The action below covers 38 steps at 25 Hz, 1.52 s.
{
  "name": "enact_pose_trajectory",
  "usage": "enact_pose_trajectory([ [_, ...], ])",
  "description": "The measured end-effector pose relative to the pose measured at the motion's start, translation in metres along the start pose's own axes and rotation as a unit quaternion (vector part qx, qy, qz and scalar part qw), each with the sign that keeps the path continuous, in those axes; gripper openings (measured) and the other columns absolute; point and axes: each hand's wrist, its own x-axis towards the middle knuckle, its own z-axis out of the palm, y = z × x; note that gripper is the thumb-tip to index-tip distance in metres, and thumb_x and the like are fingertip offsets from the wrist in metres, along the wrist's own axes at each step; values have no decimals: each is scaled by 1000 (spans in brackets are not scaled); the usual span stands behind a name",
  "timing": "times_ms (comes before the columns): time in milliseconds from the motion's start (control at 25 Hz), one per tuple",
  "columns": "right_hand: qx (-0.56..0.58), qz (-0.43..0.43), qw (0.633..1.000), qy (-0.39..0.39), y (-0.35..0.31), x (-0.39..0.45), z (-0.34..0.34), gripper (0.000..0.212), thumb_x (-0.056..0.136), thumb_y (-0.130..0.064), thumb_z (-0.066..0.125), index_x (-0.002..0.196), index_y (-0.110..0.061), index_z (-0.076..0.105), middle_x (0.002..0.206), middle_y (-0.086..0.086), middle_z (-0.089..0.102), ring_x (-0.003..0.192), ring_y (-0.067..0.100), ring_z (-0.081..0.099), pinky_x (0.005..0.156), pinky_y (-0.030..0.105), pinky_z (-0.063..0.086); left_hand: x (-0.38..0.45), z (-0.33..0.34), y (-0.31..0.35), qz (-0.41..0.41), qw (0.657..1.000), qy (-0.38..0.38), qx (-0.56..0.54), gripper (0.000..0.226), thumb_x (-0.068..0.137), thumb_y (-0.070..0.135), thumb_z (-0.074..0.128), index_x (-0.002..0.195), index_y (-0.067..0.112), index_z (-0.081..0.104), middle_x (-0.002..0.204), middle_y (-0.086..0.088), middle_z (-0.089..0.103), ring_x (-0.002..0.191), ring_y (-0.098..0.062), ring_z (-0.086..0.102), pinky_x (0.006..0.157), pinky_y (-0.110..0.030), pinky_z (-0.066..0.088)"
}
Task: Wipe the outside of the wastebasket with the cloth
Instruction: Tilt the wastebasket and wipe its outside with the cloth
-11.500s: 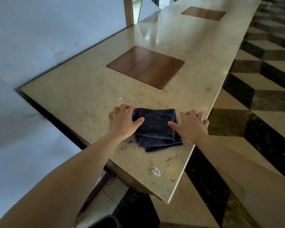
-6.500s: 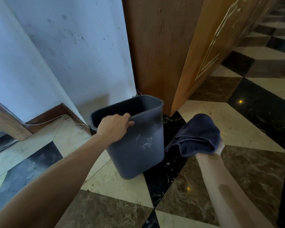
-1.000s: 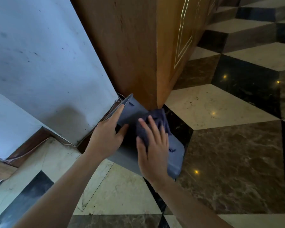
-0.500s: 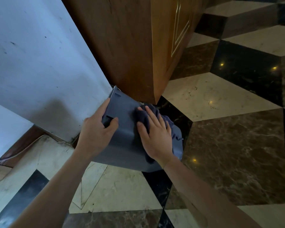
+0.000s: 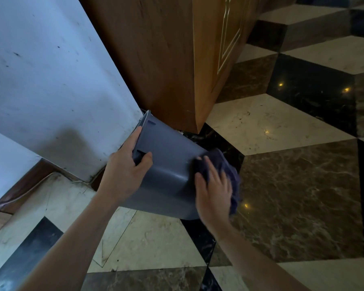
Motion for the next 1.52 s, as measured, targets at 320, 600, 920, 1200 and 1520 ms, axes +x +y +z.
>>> enact_pose_trajectory([
  [320, -39, -208, 975, -70, -55, 21, 19, 52, 104, -53, 24, 155, -44, 20, 162, -24, 22, 151, 7, 9, 119, 21, -7, -6, -6, -7, 18, 1000, 4, -18, 60, 93, 27, 57, 148, 22, 34, 126, -3, 63, 101, -18, 61, 78, -27, 50],
  [600, -86, -20, 994, -70, 22, 61, -4, 59, 96, -59, 16, 151, -43, 29, 159, -12, 36, 148, 22, 29, 120, 47, 21, -10, -4, -15, -19, 999, -7, -35, 60, 95, 33, 55, 150, 28, 30, 128, 10, 50, 100, -15, 54, 65, -8, 42],
  [920, 81, 190, 978, -15, 68, 43, -17, 44, 103, -48, 32, 136, -27, 51, 135, 6, 55, 120, 29, 55, 92, 39, 41, -11, -16, -16, -22, 997, -63, -40, 57, 93, 28, 59, 140, 42, 31, 107, 13, 63, 78, -4, 63, 58, -18, 47],
  [1200, -57, 89, 994, 28, 56, 23, -14, 42, 103, -45, 33, 128, -20, 55, 130, 2, 57, 116, 27, 55, 94, 41, 48, 31, -35, 13, -113, 984, -37, 136, 47, 79, 64, 41, 103, 24, 39, 82, -6, 61, 74, -30, 60, 69, -44, 52],
  [1520, -170, -45, 983, 55, 63, -18, -12, 52, 102, -46, 32, 133, -15, 59, 129, 4, 62, 110, 27, 59, 93, 40, 51, 96, -7, 30, -189, 938, -56, 285, 90, 77, 85, 21, 130, 16, 46, 122, -14, 61, 111, -38, 55, 76, -43, 36],
])
